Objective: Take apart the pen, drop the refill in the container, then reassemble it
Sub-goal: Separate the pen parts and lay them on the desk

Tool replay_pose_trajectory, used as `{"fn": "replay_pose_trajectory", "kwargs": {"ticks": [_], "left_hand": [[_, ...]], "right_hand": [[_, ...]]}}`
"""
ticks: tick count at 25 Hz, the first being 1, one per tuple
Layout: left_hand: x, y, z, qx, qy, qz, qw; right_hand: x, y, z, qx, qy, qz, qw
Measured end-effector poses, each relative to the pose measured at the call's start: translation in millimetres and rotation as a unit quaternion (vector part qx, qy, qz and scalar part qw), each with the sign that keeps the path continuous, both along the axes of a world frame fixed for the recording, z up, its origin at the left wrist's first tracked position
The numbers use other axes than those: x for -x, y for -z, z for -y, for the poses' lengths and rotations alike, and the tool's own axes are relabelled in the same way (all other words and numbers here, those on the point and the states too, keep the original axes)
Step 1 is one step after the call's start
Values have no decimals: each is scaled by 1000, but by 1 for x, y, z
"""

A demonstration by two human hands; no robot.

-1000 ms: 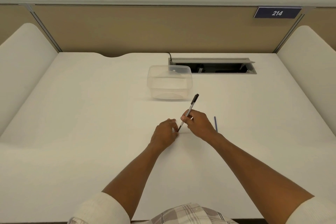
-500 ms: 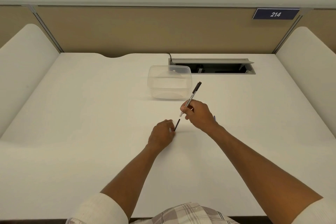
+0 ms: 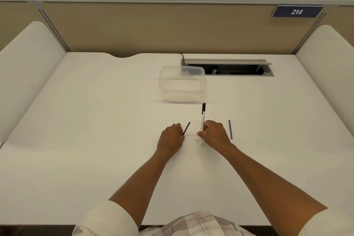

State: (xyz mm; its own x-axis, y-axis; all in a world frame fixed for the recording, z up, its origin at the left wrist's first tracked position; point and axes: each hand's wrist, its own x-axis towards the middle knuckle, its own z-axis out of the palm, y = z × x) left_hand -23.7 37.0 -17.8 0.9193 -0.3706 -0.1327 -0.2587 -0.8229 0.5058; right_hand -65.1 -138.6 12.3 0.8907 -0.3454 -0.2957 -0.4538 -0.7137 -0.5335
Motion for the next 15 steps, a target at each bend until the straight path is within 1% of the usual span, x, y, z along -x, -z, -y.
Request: {"fn": "replay_pose_trajectory", "kwargs": {"ticks": [2, 6, 15], "left_hand": [[1, 0, 0, 2, 1, 1, 1000], [1, -2, 0, 7, 0, -7, 1000], [1, -4, -4, -5, 5, -16, 1000]], "right_hand": [[2, 8, -3, 2, -2, -24, 1000], [-1, 14, -10, 15, -6, -42, 999], [-5, 18, -15, 62, -16, -44, 997]]}}
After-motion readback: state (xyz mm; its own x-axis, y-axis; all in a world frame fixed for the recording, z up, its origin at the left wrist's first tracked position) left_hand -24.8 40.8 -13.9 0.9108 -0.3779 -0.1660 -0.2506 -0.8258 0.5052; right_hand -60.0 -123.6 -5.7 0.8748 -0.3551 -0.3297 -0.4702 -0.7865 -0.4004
